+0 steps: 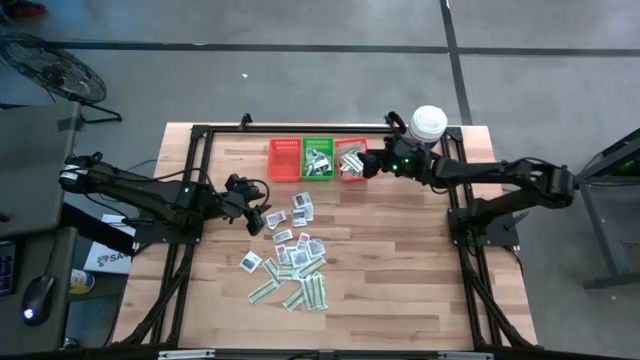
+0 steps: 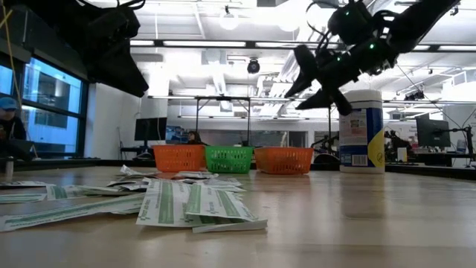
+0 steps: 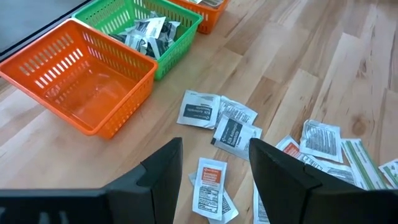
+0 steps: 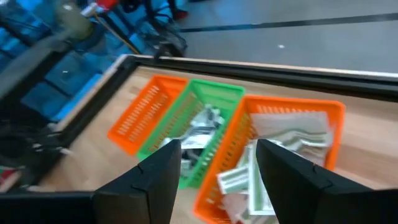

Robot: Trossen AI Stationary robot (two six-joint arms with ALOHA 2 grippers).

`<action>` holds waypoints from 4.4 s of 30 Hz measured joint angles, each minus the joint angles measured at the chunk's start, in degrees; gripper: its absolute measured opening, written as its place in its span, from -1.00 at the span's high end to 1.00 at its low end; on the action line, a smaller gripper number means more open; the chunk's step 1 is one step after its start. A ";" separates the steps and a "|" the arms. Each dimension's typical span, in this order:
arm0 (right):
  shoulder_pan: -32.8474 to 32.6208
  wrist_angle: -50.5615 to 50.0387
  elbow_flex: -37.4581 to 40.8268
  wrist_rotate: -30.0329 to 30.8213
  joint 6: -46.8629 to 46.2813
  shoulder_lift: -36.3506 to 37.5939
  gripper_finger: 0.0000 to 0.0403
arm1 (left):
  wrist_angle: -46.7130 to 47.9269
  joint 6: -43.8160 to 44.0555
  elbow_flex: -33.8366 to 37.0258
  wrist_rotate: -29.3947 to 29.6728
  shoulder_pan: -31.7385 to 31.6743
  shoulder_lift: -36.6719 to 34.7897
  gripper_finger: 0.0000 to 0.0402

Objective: Pick & Place First Aid Supplies
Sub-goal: Put the towelette pack into the green bin

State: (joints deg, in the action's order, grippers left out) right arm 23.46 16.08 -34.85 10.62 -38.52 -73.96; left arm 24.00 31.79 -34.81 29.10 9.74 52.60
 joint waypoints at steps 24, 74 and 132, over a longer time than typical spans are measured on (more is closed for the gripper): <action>-15.05 0.38 -2.84 -5.64 16.56 -0.42 -0.01 | 0.12 -0.31 0.00 -3.23 0.02 0.00 0.09; -16.13 -25.72 -1.03 0.12 14.50 3.31 -0.02 | -9.30 -9.90 -10.60 -27.26 -15.67 33.90 -0.34; -16.13 -23.54 4.96 -4.53 16.48 12.46 -0.01 | -13.51 -24.14 -10.62 -24.04 -13.84 40.20 -0.34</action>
State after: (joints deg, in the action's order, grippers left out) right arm 7.33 -7.46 -29.89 6.09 -22.04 -61.49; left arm 10.49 7.65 -45.43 5.06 -4.10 92.80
